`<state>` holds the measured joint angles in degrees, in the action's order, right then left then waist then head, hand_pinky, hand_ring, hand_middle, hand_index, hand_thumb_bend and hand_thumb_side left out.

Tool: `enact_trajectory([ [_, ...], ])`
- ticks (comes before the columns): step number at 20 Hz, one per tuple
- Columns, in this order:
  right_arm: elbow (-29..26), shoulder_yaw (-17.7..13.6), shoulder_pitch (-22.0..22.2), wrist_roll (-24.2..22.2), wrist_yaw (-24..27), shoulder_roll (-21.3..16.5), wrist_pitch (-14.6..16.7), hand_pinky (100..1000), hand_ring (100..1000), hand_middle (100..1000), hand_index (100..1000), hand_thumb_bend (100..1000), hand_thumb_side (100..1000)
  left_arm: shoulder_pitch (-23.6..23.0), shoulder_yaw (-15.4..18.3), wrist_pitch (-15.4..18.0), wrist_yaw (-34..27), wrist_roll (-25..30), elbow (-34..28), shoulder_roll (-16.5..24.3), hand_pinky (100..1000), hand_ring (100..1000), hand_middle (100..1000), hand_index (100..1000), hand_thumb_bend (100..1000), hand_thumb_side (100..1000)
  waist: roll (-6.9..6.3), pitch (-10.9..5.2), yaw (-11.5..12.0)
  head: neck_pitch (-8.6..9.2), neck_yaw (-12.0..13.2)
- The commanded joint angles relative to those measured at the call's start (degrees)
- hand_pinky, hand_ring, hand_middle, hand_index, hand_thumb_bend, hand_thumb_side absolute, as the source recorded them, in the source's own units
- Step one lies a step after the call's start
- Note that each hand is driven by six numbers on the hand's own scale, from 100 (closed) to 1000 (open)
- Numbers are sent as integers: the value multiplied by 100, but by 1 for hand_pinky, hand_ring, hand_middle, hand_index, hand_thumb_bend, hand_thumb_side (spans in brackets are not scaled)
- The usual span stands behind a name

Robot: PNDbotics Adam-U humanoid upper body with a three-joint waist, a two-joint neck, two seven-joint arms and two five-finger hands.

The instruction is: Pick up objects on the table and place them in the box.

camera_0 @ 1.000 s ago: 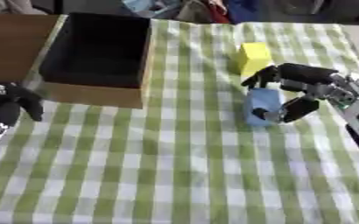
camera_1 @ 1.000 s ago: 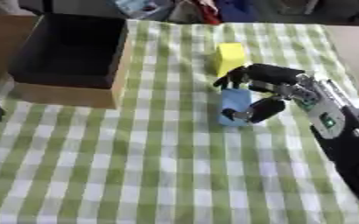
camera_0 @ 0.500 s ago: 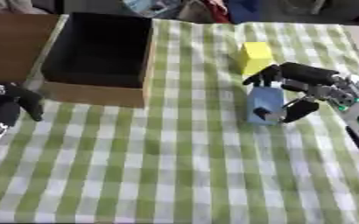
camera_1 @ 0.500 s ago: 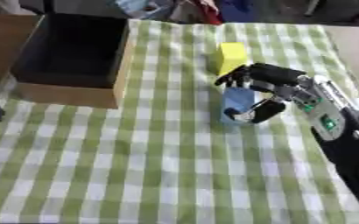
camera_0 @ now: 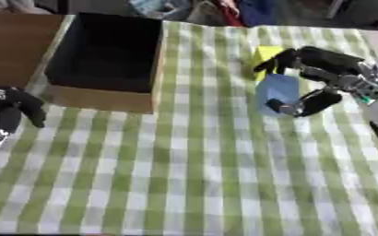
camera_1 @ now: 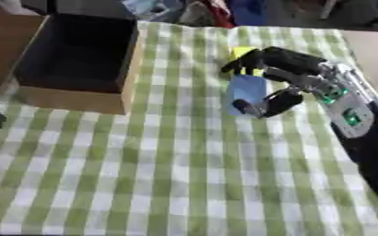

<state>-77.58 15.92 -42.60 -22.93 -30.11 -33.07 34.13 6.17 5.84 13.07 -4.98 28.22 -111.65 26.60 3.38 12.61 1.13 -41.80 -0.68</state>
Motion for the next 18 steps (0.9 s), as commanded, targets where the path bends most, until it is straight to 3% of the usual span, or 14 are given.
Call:
enact_trajectory([
  [1,-242,-62,-187,-47,172,-272,-12,660,437,601,890,166,103,63,9,-20,-63,15,-84,108,621,516,537,716,100,686,-1,-120,12,-19,-12],
  [9,-141,-280,-647,83,219,-244,-143,662,441,603,893,225,100,116,-90,-59,-149,125,-112,132,621,516,536,716,100,688,96,-173,178,44,-71],
  [18,402,-584,-1229,463,-141,26,-166,673,446,602,896,254,100,546,-279,-223,-499,314,-164,67,619,514,533,711,100,669,273,-150,681,292,-332],
])
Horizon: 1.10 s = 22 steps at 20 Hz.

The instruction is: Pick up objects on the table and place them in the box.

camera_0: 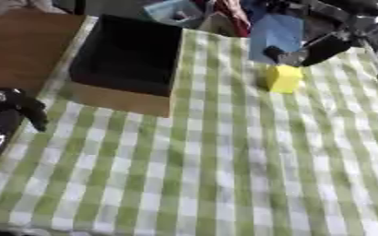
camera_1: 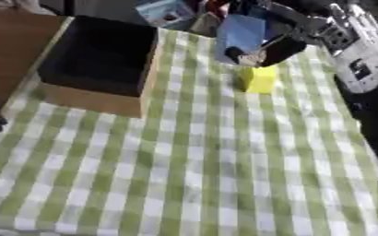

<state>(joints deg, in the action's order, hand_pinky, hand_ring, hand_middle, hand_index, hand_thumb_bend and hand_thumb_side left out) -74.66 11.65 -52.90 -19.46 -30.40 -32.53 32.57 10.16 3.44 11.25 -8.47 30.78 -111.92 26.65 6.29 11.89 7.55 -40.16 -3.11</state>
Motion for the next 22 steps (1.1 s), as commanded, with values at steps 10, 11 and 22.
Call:
enact_trajectory([
  [10,777,-481,-626,557,-535,377,-81,679,445,605,897,206,100,768,-305,-138,-805,331,-266,53,618,512,531,709,100,632,187,36,764,432,-670],
  [11,849,-500,-668,595,-591,432,-80,679,446,606,898,210,100,819,-327,-139,-858,361,-267,51,618,512,531,709,100,630,206,45,827,457,-744],
  [22,1585,-628,-892,966,-1450,1191,-8,696,461,614,900,124,100,1157,-425,-63,-1218,556,-267,2,617,513,533,709,100,609,284,185,1327,602,-1347],
])
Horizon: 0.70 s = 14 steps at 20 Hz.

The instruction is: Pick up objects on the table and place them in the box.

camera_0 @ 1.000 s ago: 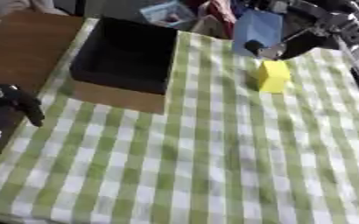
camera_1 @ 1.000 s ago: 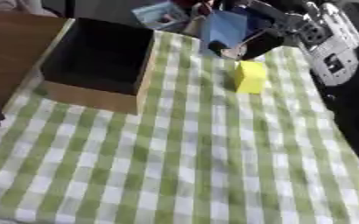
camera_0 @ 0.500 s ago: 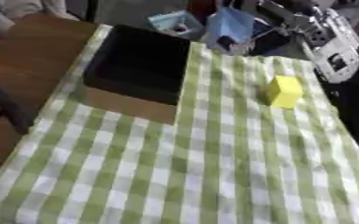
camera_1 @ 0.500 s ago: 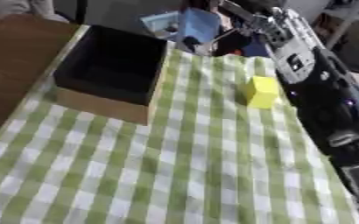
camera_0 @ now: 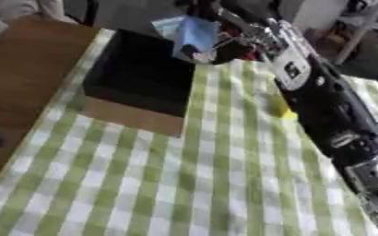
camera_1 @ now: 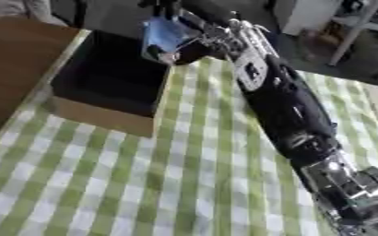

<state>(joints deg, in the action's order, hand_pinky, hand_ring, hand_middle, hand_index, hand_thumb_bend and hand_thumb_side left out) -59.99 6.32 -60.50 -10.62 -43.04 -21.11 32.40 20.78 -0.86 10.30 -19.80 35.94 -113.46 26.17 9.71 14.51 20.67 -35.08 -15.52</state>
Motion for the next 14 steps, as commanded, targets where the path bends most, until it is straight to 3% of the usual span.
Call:
enact_trajectory([
  [1,194,-108,-126,102,-256,109,9,698,468,618,902,118,100,110,3,39,-101,47,-113,45,617,513,533,709,100,609,-59,-66,37,97,-136],
  [3,340,-132,-106,120,-388,211,7,717,545,666,910,107,176,126,-2,48,-117,62,-113,36,617,513,533,709,100,610,-63,-52,69,91,-184],
  [5,451,-131,-88,83,-514,278,30,760,707,751,919,122,266,130,-3,52,-119,75,-113,28,617,513,533,710,100,612,-67,-41,85,77,-212],
  [7,503,-128,-74,31,-609,312,74,798,789,808,930,147,340,131,-3,52,-113,82,-113,21,617,513,533,710,100,612,-71,-35,88,64,-225],
  [14,551,-168,-59,-148,-546,268,71,893,908,919,973,256,507,74,0,33,-57,95,-113,9,618,514,534,711,100,618,-115,-59,19,11,-217],
])
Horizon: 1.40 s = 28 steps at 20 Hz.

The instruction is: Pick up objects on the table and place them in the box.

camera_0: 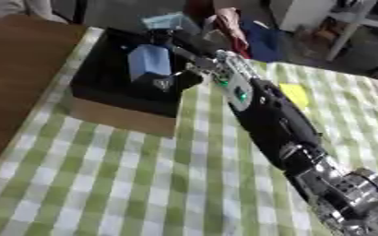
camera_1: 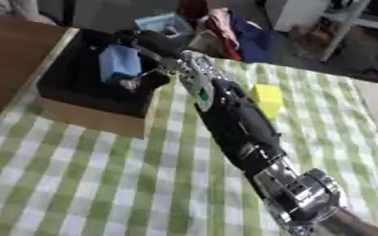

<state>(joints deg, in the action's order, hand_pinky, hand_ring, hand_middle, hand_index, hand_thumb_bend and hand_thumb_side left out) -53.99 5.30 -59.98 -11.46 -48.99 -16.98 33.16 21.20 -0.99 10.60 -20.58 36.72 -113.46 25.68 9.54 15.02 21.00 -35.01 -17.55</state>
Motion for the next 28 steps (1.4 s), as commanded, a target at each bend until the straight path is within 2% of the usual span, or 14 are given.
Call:
enact_trajectory([
  [1,-76,-69,-120,-84,99,-178,-7,895,910,922,975,269,502,16,15,2,28,17,-113,61,618,514,535,711,100,620,-107,-122,-34,-10,-9],
  [5,-302,-38,-157,-157,429,-423,49,883,895,916,977,309,452,-68,29,-11,75,18,-113,87,619,515,536,712,100,625,-143,-179,-157,-60,24],
  [9,-611,29,-111,-391,978,-882,149,879,893,916,981,310,415,-164,57,-23,137,4,-113,119,619,515,536,713,100,629,-165,-232,-332,-84,88],
  [12,-812,17,40,-702,1508,-1303,149,884,904,921,985,354,445,-219,91,-27,177,-31,-113,131,619,515,536,713,100,630,-174,-241,-453,-82,162],
  [15,-922,-54,234,-1061,1826,-1650,125,889,921,933,990,412,486,-244,108,-20,210,-50,-113,142,619,516,536,713,100,632,-182,-233,-534,-60,202],
  [19,-962,-210,517,-1438,1893,-2082,138,893,941,943,998,493,535,-282,125,-16,264,-62,-113,141,619,516,536,713,100,640,-188,-213,-591,-16,229],
  [28,-651,-491,1047,-1893,1513,-2694,62,895,956,951,1000,571,639,-314,151,-24,381,-79,-113,130,619,516,537,713,100,649,-171,-147,-732,42,261],
])
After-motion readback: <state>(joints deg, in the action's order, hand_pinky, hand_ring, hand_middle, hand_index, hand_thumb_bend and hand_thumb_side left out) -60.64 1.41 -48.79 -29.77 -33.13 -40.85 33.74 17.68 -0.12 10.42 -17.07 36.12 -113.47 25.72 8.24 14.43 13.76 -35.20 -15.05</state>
